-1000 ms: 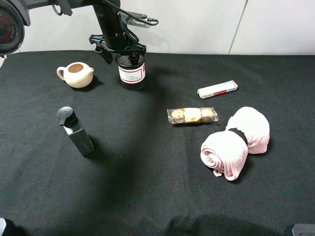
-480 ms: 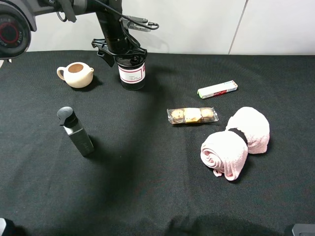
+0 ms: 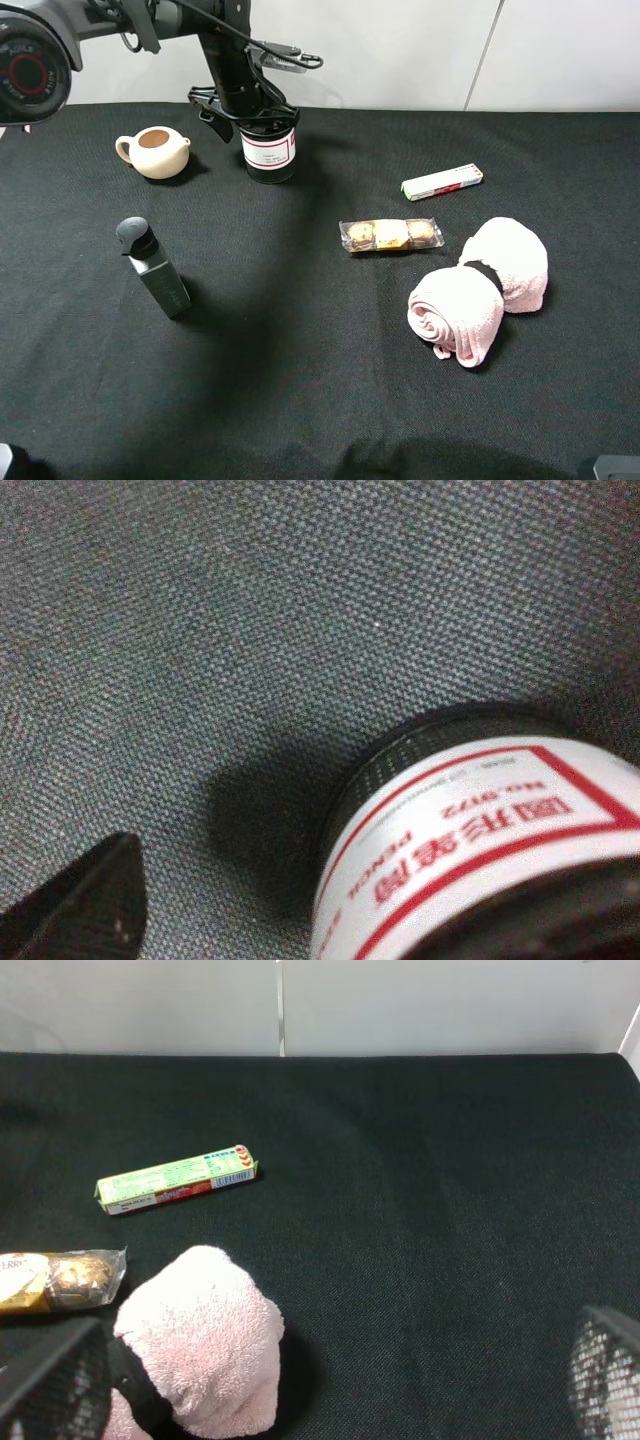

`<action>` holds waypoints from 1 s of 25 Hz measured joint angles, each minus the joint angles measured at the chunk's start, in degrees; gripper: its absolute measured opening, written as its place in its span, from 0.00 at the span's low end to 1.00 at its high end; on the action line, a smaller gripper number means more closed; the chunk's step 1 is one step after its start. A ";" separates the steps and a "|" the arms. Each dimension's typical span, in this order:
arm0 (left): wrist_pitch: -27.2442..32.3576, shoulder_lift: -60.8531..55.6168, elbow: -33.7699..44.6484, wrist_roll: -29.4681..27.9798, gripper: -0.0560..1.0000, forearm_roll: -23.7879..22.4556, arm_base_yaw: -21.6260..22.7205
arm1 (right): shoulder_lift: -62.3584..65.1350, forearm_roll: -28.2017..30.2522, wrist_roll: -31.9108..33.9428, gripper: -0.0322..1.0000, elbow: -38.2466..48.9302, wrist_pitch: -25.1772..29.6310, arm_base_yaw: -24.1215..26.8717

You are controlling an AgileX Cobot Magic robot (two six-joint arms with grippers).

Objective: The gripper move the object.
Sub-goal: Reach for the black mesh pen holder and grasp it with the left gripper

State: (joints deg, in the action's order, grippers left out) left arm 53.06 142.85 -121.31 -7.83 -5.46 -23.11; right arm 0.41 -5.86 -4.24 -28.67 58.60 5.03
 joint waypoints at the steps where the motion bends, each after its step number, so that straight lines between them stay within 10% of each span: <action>1: 0.05 0.00 -0.31 -0.07 0.84 0.01 0.00 | 0.00 0.00 0.00 0.70 0.00 0.00 0.00; 9: 0.11 0.00 -0.45 -0.11 0.81 -0.04 0.00 | 0.00 0.00 0.00 0.70 0.00 0.00 0.00; 25: 0.04 0.00 -0.45 -0.19 0.23 0.02 0.00 | 0.00 0.00 0.00 0.70 0.00 0.00 0.00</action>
State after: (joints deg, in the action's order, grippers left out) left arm 53.10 142.85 -121.77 -8.02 -5.44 -23.11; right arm 0.41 -5.86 -4.24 -28.67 58.60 5.03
